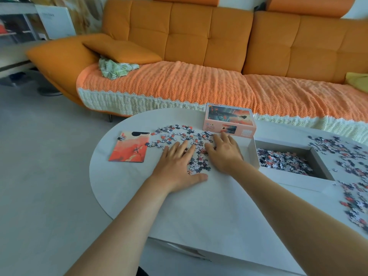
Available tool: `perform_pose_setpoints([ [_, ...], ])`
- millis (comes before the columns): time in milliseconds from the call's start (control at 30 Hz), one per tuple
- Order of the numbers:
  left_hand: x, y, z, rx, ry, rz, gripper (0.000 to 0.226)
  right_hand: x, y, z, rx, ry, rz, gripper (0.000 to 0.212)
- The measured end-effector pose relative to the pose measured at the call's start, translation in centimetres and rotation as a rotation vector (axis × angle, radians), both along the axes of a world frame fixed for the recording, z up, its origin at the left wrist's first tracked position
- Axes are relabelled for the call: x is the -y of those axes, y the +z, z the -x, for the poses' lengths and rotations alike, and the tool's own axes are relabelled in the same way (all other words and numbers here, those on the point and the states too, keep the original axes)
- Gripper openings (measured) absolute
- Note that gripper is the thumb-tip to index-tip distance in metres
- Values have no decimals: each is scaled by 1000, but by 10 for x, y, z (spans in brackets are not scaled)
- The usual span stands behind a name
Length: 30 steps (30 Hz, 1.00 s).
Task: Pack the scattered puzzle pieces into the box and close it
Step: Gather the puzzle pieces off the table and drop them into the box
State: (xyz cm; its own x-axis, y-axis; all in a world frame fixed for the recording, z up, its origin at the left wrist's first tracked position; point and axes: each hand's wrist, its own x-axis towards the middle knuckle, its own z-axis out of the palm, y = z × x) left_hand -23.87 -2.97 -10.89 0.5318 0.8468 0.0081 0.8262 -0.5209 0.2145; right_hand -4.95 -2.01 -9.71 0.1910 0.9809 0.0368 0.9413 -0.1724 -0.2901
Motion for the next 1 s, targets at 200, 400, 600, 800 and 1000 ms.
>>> perform_pose_setpoints([
  [200,-5,-2,0,-16,-21,22,113,7,-3,10,-164,96,-184,50],
  [400,-2,3,2,-112,103,-52,124,-7,2,20,101,306,100,63],
  [600,-4,3,4,-58,32,28,119,10,3,19,117,451,109,58],
  [800,24,3,-3,32,-152,-17,115,60,2,-6,43,449,84,59],
  [1000,65,6,-11,127,-136,46,124,119,2,-16,36,485,53,55],
])
